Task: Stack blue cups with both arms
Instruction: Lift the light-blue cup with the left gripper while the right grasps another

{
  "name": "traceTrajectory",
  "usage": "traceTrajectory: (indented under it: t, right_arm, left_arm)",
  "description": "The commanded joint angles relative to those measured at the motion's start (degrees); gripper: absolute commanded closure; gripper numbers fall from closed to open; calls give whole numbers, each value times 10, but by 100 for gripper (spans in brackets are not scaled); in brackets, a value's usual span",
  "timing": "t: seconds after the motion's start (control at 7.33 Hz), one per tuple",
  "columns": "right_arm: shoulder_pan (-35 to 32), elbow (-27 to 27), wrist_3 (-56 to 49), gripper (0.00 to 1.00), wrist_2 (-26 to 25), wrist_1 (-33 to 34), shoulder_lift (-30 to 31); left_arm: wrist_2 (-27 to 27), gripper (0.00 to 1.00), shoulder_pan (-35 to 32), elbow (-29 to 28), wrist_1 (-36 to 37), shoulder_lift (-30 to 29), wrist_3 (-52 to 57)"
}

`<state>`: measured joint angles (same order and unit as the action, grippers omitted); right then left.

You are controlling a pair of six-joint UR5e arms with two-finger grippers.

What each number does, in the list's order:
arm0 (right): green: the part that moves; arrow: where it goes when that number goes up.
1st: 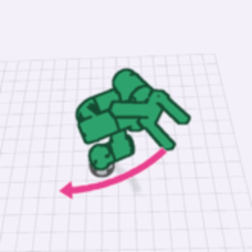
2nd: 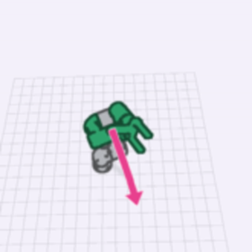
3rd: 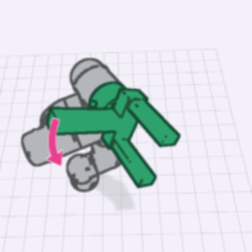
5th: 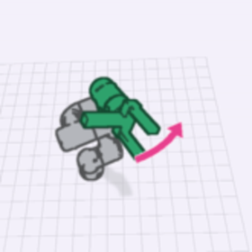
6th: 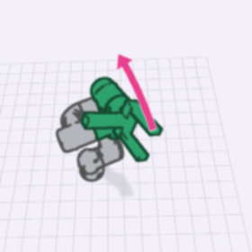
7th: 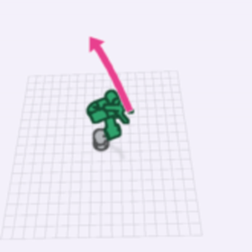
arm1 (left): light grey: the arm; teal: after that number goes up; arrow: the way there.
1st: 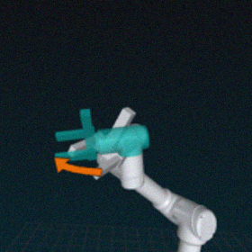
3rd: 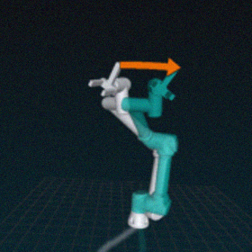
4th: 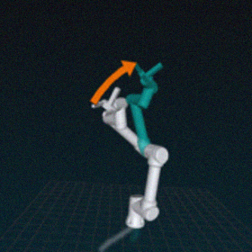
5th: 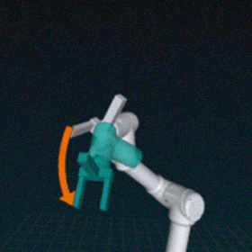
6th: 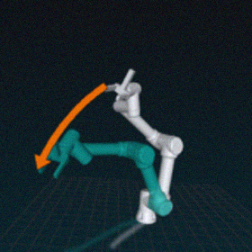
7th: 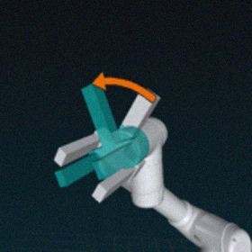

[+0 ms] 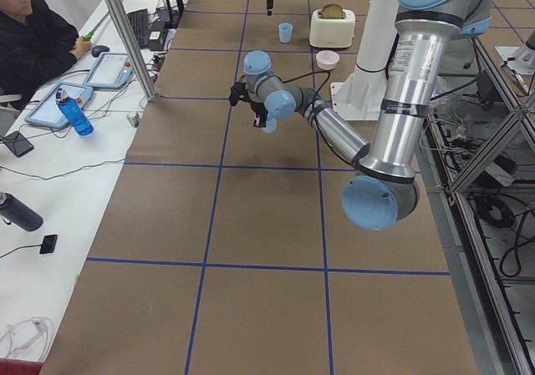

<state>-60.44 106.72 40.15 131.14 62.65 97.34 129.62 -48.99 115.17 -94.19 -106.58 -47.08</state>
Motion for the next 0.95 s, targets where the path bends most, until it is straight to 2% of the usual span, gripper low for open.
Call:
traceTrajectory:
  t: [0.0,0.27,0.82]
  right_arm:
    - [38,-1,47,0,-19,-39,3]
    - [54,0,54,0,-19,-86,42]
    - [96,-1,54,1,-37,-95,58]
  left_arm:
    - [-2,100,13,-18,78,-116,-84]
    - [-7,100,25,-35,80,-143,-100]
    - [-7,100,28,-57,79,-173,-129]
